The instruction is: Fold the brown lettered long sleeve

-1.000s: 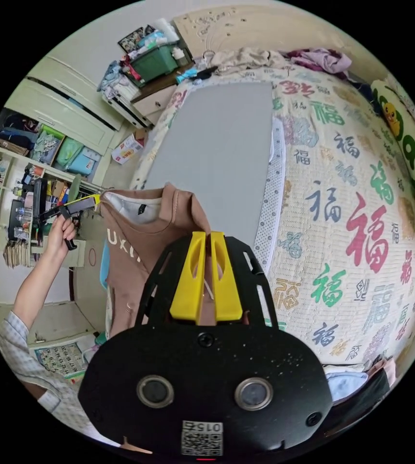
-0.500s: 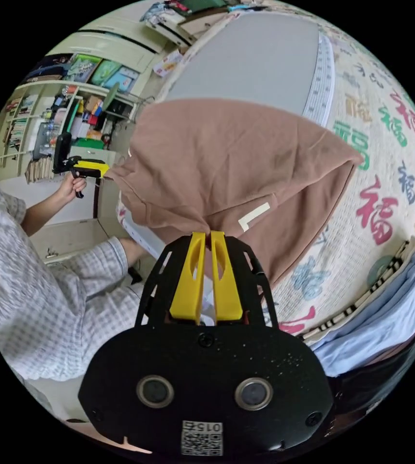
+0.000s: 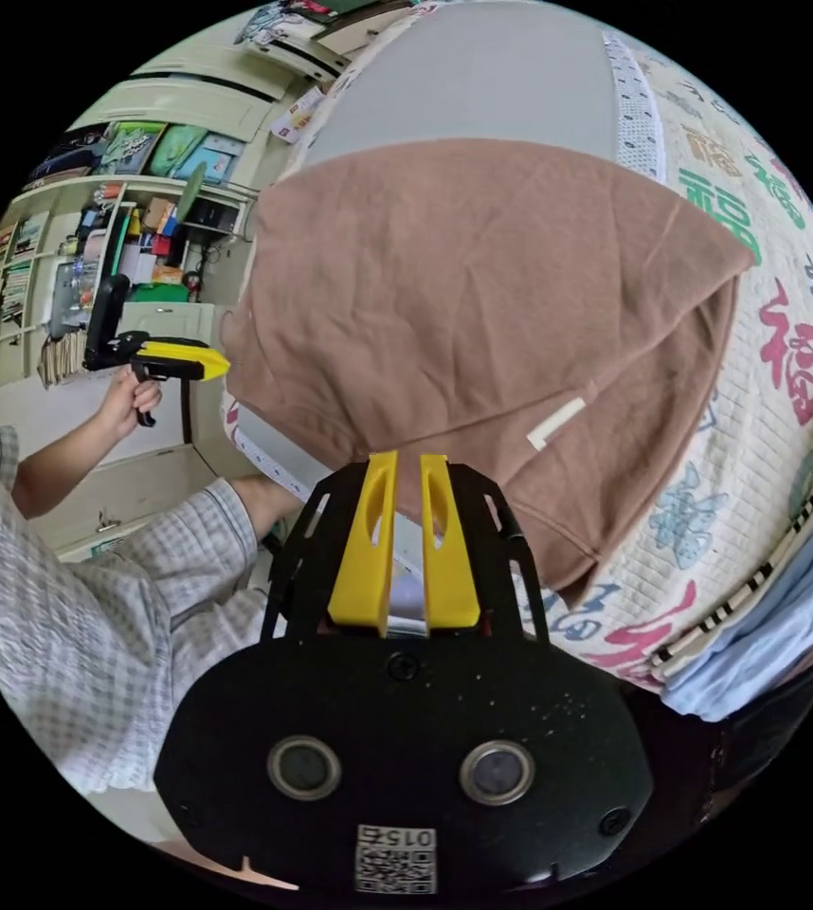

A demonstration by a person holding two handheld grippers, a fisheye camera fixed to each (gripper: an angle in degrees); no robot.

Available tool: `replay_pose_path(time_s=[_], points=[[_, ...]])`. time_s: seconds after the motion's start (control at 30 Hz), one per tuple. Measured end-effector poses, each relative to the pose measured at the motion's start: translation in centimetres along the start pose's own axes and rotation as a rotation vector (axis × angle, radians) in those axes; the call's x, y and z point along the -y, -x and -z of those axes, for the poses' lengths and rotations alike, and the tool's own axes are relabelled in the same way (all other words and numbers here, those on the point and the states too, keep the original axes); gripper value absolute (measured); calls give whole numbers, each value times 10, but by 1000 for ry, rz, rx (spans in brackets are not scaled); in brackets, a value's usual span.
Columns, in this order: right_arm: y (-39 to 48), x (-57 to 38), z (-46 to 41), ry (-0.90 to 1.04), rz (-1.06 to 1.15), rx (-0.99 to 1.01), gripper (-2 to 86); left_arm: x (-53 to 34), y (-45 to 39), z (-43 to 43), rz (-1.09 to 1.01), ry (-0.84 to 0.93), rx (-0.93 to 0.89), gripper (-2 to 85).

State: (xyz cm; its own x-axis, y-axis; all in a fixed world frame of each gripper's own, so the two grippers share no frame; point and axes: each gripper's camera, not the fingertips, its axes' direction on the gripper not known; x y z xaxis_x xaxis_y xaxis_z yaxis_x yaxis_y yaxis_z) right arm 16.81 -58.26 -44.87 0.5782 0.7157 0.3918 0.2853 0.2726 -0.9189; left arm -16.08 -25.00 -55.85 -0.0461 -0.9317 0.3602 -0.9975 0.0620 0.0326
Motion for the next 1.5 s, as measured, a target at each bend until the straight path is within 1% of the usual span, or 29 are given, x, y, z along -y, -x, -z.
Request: replay_pose_path(time_s=[0.07,0.13,0.2,0.23,0.33,0.37,0.4,0.43,0.5,0.53,0.57,0.6,0.63,0.7,0.73,0.77,0.8,0.83,0.87,0.9,0.93,1.0,1.07,1.13,1.23,1.27,1.3,1.43,1.5], points=[[14,-4,-15,13,-4,16,32,11,-10,-14,-4,-10,6,2],[21,-15,-32,59,-20,-8,15,18,-18,-29,-15,6,65,0],[26,-31,-49,129,-33,-55,0,22,-21,-56,-25,115,192,-3],[32,-46,-54,149,-23,-77,-4,22,-22,-62,-37,143,224,-4],[43,-86,-42,129,-48,-70,-7,22,-33,-71,-93,209,262,-4],[47,-108,-32,87,-66,-49,-7,27,-38,-68,-92,237,270,-3],[48,-120,-26,56,-82,-39,-7,32,-46,-61,-94,233,292,-1],[52,-147,-9,-20,-120,-48,-7,36,-52,-55,-103,216,301,1],[72,-194,23,-158,-188,-321,-8,60,-87,-24,-171,98,329,12],[94,-226,43,-274,-246,-589,-8,67,-98,-15,-192,53,341,15],[111,-256,58,-377,-314,-798,-6,82,-124,3,-244,-65,379,27],[117,-269,63,-424,-372,-885,-5,97,-153,19,-307,-213,444,39],[121,-292,67,-492,-484,-999,-1,105,-167,25,-343,-286,478,46],[104,-313,60,-439,-561,-917,26,145,-207,32,-357,-548,558,57],[82,-326,52,-393,-627,-762,68,158,-213,28,-350,-584,552,57],[60,-338,42,-374,-662,-583,108,192,-223,14,-384,-567,491,58],[49,-344,37,-370,-669,-498,128,237,-231,-9,-458,-388,398,58],[31,-357,27,-377,-688,-368,135,260,-234,-22,-465,-286,338,58],[15,-371,20,-401,-711,-276,140,296,-240,-45,-475,-162,209,69],[8,-377,17,-409,-719,-240,140,320,-248,-64,-488,-132,151,81],[-5,-388,10,-427,-719,-177,139,331,-253,-73,-488,-115,161,87],[-22,-401,1,-461,-704,-90,135,369,-274,-117,-487,20,276,129],[-43,-409,-18,-449,-694,44,132,386,-287,-147,-510,101,300,135],[-56,-414,-31,-435,-694,128,119,398,-296,-174,-521,175,323,133],[-66,-428,-38,-419,-702,133,43,413,-299,-213,-483,295,426,93],[-69,-431,-41,-420,-659,200,14,415,-299,-222,-479,328,451,67],[-71,-434,-42,-418,-660,219,10,416,-301,-224,-484,335,473,37],[-79,-472,-21,-490,-689,219,-4,416,-315,-211,-530,316,446,19],[-77,-492,0,-542,-705,181,-6,414,-326,-179,-568,223,342,15]])
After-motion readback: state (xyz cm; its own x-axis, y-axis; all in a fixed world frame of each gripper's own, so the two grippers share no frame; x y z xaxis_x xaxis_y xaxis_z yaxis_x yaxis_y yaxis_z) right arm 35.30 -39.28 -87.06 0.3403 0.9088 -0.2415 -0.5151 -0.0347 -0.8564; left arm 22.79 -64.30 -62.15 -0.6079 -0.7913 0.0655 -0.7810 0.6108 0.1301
